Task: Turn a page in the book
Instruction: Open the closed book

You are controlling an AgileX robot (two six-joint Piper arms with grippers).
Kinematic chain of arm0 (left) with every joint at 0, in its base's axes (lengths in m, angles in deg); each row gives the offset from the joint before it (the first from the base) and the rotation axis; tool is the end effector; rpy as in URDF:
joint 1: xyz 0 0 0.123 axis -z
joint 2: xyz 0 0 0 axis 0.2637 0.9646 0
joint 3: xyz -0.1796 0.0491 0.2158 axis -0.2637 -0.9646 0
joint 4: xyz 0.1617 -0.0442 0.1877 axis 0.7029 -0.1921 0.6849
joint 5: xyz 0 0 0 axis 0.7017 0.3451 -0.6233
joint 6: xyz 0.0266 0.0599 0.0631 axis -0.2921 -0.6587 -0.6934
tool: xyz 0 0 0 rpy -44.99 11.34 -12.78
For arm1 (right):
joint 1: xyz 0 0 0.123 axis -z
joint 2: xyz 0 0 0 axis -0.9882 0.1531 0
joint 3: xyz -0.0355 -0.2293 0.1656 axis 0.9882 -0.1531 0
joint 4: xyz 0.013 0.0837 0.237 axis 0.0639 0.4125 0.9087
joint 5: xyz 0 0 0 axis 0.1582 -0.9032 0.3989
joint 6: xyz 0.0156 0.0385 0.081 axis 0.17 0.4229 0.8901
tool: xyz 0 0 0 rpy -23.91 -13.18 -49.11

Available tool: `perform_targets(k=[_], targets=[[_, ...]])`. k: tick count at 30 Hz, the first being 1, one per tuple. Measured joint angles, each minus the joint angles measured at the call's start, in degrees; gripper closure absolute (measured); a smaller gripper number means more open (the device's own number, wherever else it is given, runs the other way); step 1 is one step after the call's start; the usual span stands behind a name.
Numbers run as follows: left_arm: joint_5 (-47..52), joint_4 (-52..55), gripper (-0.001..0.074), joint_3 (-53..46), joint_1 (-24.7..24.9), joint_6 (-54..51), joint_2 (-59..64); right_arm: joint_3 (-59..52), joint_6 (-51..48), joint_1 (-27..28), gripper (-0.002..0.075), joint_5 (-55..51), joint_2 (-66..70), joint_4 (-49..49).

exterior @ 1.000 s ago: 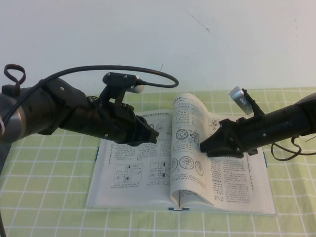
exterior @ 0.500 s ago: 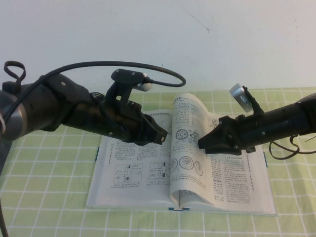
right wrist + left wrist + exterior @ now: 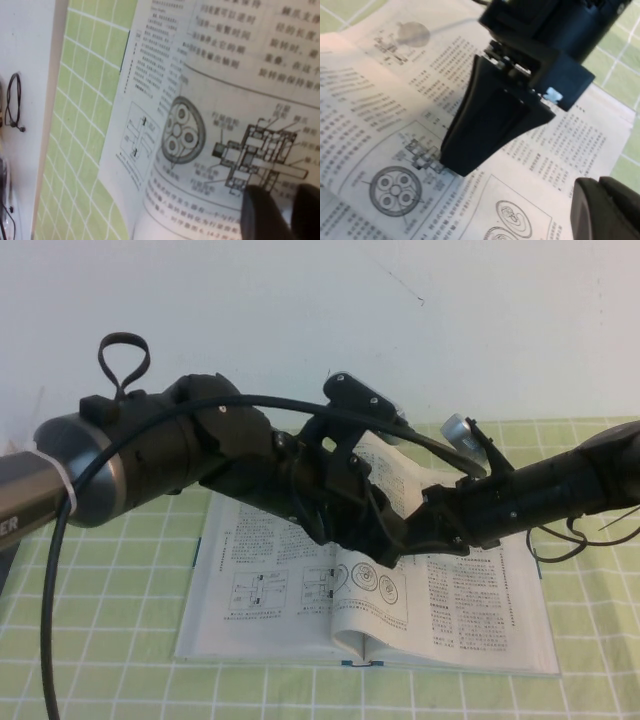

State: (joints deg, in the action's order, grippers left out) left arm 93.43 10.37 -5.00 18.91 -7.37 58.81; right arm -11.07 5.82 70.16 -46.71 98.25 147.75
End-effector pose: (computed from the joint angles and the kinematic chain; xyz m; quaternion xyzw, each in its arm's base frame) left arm 0.2960 -0.2508 0.2669 0.4284 0.8024 -0.2818 0.3053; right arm 0.3979 0.1490 0.1188 -0.0860 0.8814 0.4484 0.1213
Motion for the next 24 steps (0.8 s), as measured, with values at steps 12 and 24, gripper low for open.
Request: perform_targets(k=[12,24], targets=[[-2.2,10.2,0.0738,0.0,9.5,2.1,1.3,0.1,0.0,-0.4,0.057,0.4,0.0,-0.3],[-11.5,21.1,0.0738,0.0,18.5,8.6,11.3,0.1,-0.1,-0.4,0.057,0.5,0.0,-2.6]])
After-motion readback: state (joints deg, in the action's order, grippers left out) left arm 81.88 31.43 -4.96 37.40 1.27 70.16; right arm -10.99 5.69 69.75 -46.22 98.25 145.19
